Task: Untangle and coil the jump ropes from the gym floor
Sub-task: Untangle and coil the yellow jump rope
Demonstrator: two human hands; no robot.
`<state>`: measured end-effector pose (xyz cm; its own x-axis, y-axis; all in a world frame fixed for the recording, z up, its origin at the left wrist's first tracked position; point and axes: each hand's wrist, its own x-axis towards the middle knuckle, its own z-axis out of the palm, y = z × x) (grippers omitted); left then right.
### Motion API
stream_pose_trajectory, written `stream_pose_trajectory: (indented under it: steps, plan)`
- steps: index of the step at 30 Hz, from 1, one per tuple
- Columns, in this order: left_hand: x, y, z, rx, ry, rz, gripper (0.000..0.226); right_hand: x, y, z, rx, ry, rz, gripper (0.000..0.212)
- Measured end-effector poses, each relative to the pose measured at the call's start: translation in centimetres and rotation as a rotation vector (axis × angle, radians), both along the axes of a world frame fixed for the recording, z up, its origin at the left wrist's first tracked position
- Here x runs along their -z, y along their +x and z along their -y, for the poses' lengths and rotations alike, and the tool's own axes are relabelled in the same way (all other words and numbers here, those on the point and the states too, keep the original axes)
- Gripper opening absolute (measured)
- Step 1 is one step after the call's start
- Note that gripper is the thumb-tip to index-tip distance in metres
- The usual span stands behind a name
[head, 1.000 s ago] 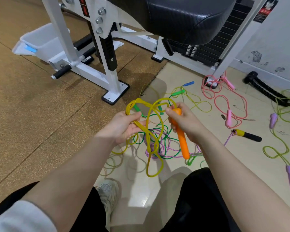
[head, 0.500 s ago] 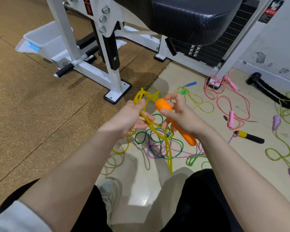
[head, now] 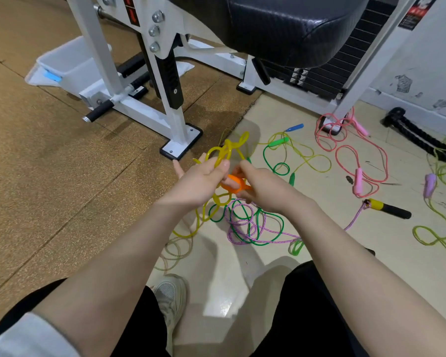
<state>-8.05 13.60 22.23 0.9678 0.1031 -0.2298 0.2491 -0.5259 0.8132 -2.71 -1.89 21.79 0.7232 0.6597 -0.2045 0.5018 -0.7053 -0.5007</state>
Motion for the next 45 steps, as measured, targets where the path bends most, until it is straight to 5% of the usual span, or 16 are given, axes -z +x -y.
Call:
stream_pose_trajectory:
  steps: [4,8,14,17,21,26,28,32,36,45]
  plan:
    - [0.3,0.1,0.6,0.012,-0.147,0.07,0.038,-0.6,-0.3,-0.9,0.004,0.118,-0.014,0.023]
    - [-0.2,-0.8,1.0,-0.07,-0.609,-0.05,0.04,-1.1,0.4,-0.5,-0.019,0.118,-0.088,0.035]
    - [-1.2,-0.7,2.0,-0.303,-1.115,-0.172,0.027,-0.2,0.3,-0.1,-0.015,-0.191,0.324,0.035]
    - [-1.1,-0.7,2.4,-0.34,-1.149,-0.249,0.039,0.1,-0.4,-0.1,-0.076,-0.233,0.26,0.037]
    - [-0.7,-0.9,2.5,-0.263,-1.056,-0.306,0.016,-0.3,-1.2,0.4,-0.116,-0.18,0.283,0.049]
    - [-0.4,-0.8,1.8,-0.057,-1.031,-0.425,0.046,-1.1,-1.6,0.0,-0.112,-0.125,0.406,0.068]
    - [0.1,-0.7,1.4,-0.057,-0.924,-0.42,0.054,-1.0,-1.7,0.0,-0.112,-0.057,0.341,0.067]
    - [1.3,-0.7,0.2,-0.005,-0.383,-0.397,0.064,-0.2,-1.8,0.4,-0.099,0.143,0.147,0.059]
    - [1.4,-1.0,0.3,0.015,-0.395,-0.345,0.052,-0.2,-1.5,1.4,0.079,0.555,-0.486,0.009]
    - [2.2,-0.8,1.6,-0.352,-0.811,-0.327,0.037,2.0,-2.1,1.3,0.658,1.104,-0.974,0.018]
